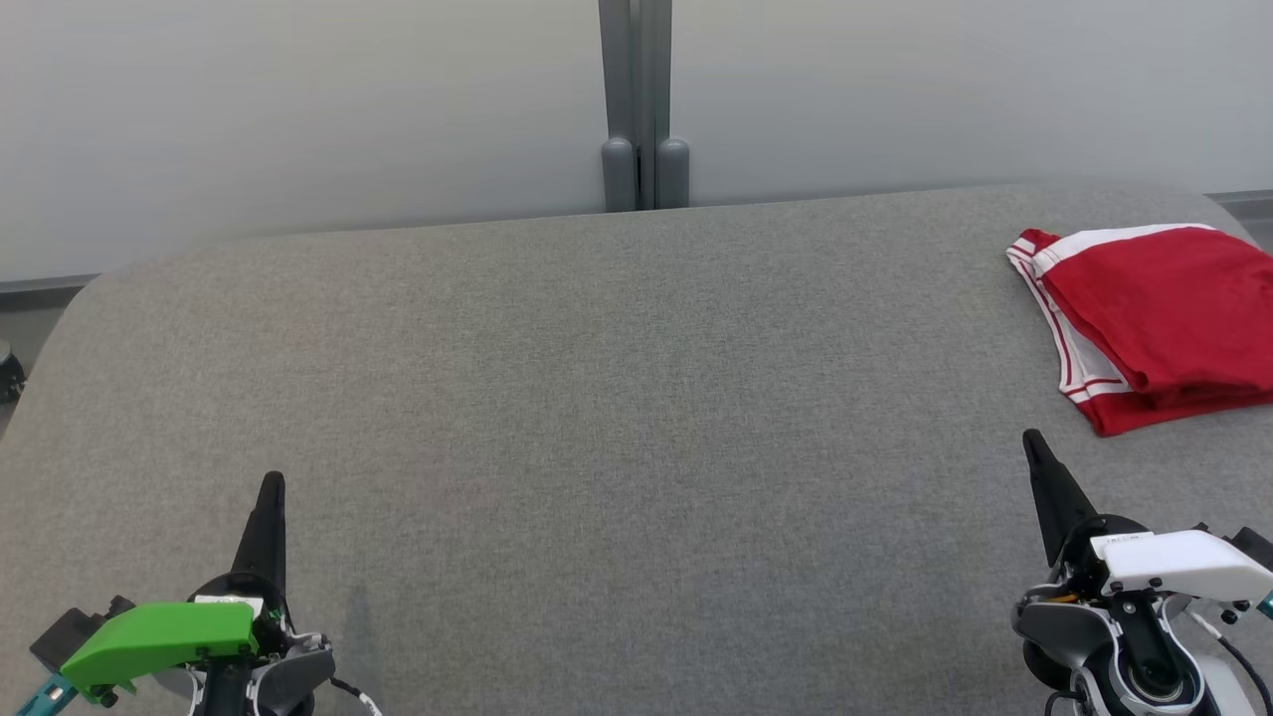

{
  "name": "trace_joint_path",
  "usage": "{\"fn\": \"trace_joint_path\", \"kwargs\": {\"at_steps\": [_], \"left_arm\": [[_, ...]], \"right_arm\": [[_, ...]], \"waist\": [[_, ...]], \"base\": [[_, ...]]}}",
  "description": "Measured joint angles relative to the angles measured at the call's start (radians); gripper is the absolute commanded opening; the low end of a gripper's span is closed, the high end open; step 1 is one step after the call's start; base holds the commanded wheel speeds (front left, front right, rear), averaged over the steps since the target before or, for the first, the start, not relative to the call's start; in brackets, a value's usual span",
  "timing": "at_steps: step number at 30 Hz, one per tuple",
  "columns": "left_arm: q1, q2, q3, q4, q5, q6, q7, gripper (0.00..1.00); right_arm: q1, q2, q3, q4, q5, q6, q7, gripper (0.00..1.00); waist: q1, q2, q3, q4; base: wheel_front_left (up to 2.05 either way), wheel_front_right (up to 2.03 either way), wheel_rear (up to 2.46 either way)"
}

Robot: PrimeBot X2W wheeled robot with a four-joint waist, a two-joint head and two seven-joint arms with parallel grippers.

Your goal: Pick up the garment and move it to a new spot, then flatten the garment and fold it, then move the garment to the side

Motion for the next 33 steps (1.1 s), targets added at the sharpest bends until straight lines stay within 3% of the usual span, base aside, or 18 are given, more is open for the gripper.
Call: {"fn": "trace_joint_path", "kwargs": {"at_steps": [12,33], "left_arm": [[-0.023,-0.002,0.019,0.009,-0.077,-0.013,0.022,0.00],[-0.024,-0.006,0.029,0.009,-0.075,-0.013,0.030,0.00]], "right_arm": [[-0.018,0.005,-0.015,0.003,0.077,0.000,0.021,0.00],[-0.019,0.007,-0.017,0.003,0.077,0.000,0.022,0.00]], "waist": [[0.0000,0.0000,0.014,-0.002],[0.0000,0.0000,0.014,-0.002]], "base": [[0.00,0.00,0.00],[0.00,0.00,0.00]]}}
